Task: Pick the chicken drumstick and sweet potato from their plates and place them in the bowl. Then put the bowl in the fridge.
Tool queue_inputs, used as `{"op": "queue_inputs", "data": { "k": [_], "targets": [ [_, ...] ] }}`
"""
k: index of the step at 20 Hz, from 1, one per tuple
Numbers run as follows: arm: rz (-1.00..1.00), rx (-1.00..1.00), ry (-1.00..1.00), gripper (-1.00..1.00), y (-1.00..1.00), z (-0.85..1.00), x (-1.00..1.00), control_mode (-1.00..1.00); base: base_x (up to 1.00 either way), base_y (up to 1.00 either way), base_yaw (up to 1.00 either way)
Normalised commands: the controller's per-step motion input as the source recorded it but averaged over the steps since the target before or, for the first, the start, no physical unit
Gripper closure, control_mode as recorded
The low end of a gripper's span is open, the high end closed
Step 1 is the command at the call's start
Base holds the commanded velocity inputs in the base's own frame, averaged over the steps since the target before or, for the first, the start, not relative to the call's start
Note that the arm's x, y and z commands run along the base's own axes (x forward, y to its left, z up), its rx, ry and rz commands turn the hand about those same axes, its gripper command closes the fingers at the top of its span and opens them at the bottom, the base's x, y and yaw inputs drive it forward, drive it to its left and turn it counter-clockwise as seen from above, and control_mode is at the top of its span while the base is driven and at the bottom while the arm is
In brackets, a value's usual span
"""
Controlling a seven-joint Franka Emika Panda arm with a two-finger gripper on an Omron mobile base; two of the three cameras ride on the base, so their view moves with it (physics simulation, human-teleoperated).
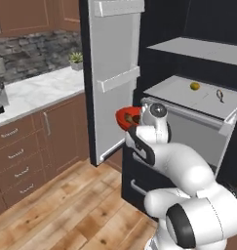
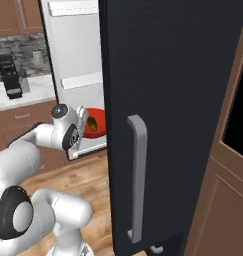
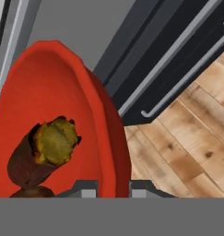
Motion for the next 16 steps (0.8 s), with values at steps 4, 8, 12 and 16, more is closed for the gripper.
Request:
{"op": "queue_inputs", "data": {
  "k": [4,8,12,16],
  "targets": [
    [0.0,0.0,0.0,1.0,0.0,0.0,0.0,1.0,0.4,0.21,-0.59],
    [0.0,0.0,0.0,1.0,0.0,0.0,0.0,1.0,0.46,0.5,-0.33],
    [0.0,0.0,0.0,1.0,0.0,0.0,0.0,1.0,0.28,0.47,-0.4],
    [0.0,0.0,0.0,1.0,0.0,0.0,0.0,1.0,0.17,0.45,-0.56]
  ]
}}
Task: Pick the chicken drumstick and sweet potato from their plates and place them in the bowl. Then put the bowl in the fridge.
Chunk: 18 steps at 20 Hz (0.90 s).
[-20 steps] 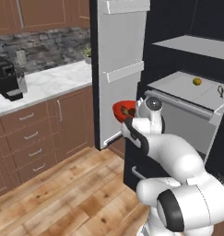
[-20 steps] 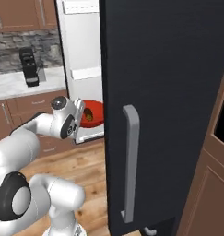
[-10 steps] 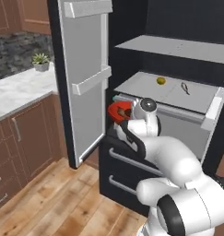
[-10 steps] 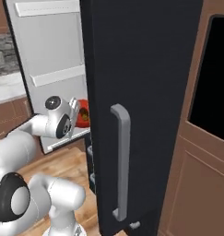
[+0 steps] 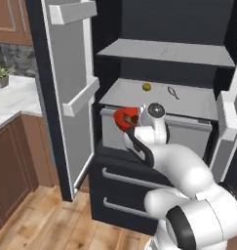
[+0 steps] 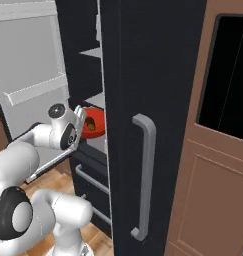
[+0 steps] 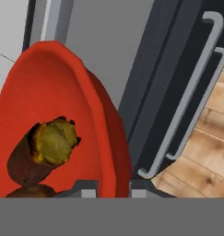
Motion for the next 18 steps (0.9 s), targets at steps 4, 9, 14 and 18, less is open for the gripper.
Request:
{"op": "queue_inputs", "data": {
  "k": [4,9,14,18],
  "targets": [
    [0.0,0.0,0.0,1.0,0.0,0.0,0.0,1.0,0.06,0.46,-0.55],
    [0.0,0.0,0.0,1.0,0.0,0.0,0.0,1.0,0.13,0.55,-0.34],
    [0.0,0.0,0.0,1.0,0.0,0.0,0.0,1.0,0.04,0.51,-0.4],
    [0.0,0.0,0.0,1.0,0.0,0.0,0.0,1.0,0.05,0.47,-0.46]
  ]
}}
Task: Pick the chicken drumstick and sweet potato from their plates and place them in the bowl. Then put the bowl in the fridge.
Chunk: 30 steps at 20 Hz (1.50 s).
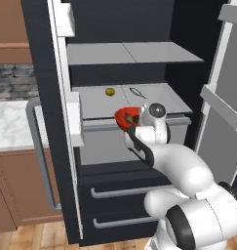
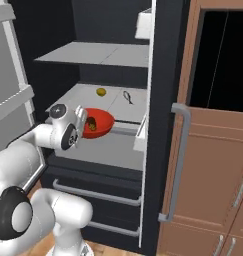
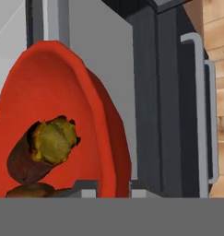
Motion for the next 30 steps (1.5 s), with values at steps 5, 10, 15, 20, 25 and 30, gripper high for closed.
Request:
{"op": "queue_inputs", "data": {
  "k": [5,10,15,20,25,30],
  "targets": [
    [0.0,0.0,0.0,1.0,0.0,0.0,0.0,1.0,-0.1,0.2,0.05],
    [0.0,0.0,0.0,1.0,0.0,0.0,0.0,1.0,-0.09,-0.1,0.24],
    [0.0,0.0,0.0,1.0,0.0,0.0,0.0,1.0,-0.01,0.0,0.02],
    [0.0,0.0,0.0,1.0,0.0,0.0,0.0,1.0,0.0,0.0,0.0],
    [0.0,0.0,0.0,1.0,0.0,0.0,0.0,-1.0,0.0,0.0,0.0],
    [0.0,0.0,0.0,1.0,0.0,0.0,0.0,-1.0,0.0,0.0,0.0]
  ]
}}
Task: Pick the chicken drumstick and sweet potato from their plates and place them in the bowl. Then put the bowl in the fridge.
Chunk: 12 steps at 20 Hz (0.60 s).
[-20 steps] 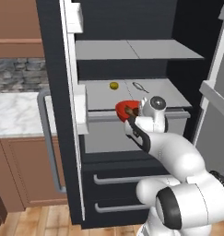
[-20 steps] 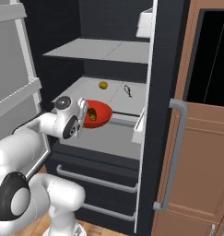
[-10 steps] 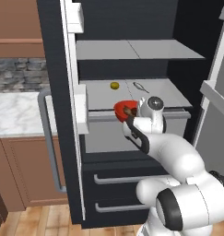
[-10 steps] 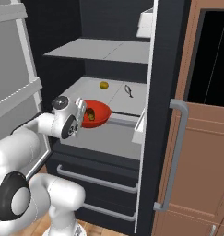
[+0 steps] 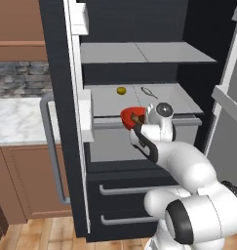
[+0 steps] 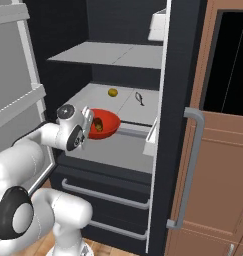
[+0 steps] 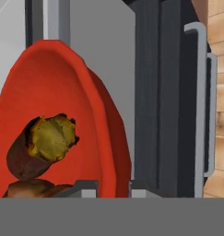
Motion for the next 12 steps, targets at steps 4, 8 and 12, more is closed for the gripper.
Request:
{"op": "queue_inputs", "data": {
  "k": [4,8,12],
  "targets": [
    [-0.01,0.0,-0.02,1.0,0.0,0.0,-0.01,-1.0,0.0,0.0,0.0],
    [-0.01,0.0,-0.04,1.0,-0.11,0.38,-0.13,-1.0,0.0,0.0,0.0],
    [-0.01,-0.06,0.0,1.0,-0.16,0.47,-0.07,-1.0,0.0,0.0,0.0]
  ]
}}
